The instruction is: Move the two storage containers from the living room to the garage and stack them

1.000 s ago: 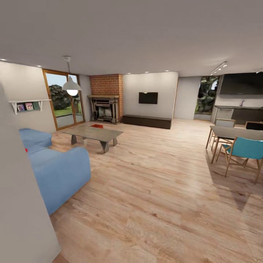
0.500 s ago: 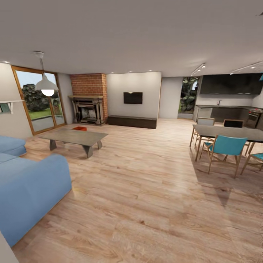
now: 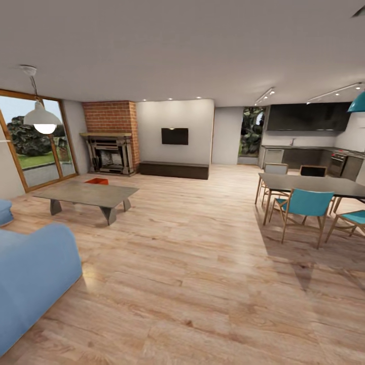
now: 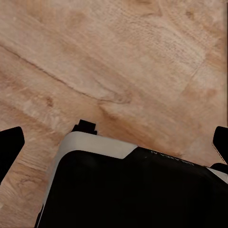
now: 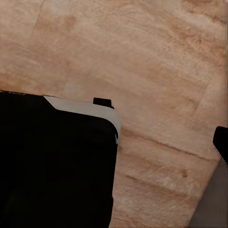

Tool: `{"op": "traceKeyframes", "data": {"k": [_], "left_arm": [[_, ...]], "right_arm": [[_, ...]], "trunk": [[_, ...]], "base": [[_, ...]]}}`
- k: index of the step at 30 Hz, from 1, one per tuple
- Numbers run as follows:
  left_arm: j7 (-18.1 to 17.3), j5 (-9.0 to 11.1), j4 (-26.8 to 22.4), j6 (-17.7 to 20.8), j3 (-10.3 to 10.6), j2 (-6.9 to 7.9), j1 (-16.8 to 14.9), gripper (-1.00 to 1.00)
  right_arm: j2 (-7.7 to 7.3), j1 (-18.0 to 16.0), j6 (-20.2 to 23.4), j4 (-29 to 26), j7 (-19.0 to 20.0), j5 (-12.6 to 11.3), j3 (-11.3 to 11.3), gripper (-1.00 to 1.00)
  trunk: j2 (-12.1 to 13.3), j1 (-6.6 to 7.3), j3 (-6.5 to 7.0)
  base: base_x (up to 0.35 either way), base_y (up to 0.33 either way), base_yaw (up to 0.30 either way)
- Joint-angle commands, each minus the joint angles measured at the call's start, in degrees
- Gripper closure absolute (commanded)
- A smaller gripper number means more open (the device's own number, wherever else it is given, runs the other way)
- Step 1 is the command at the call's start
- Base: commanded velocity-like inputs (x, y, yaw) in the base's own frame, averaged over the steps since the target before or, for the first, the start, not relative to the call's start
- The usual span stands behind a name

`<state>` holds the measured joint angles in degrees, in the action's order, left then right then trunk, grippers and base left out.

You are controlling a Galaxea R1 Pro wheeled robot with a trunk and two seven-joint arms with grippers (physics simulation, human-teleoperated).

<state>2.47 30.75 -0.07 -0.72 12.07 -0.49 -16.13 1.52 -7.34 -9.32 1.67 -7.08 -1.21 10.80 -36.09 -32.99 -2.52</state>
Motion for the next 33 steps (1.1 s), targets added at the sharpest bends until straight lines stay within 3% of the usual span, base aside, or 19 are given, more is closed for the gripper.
{"op": "traceKeyframes", "data": {"k": [1,13,33], "left_arm": [[0.2,0.4,0.0,-0.1,0.5,0.00,0.0,-1.00],[0.2,0.4,0.0,0.0,0.5,0.05,0.0,-1.00],[0.2,0.4,0.0,0.0,0.5,0.05,0.0,-1.00]], "right_arm": [[0.04,-0.1,-0.3,0.2,-0.2,-0.1,0.4,-1.00],[0.14,-0.1,-0.3,0.2,-0.3,1.6,0.4,-1.00],[-0.08,-0.1,-0.3,0.2,-0.3,1.7,0.4,-1.00]], "trunk": [[-0.1,-0.05,-0.10],[-0.1,-0.05,-0.10],[-0.1,-0.05,-0.10]], "base": [[0.322,-0.003,-0.003],[0.323,0.000,0.000],[0.324,0.000,0.000]]}}
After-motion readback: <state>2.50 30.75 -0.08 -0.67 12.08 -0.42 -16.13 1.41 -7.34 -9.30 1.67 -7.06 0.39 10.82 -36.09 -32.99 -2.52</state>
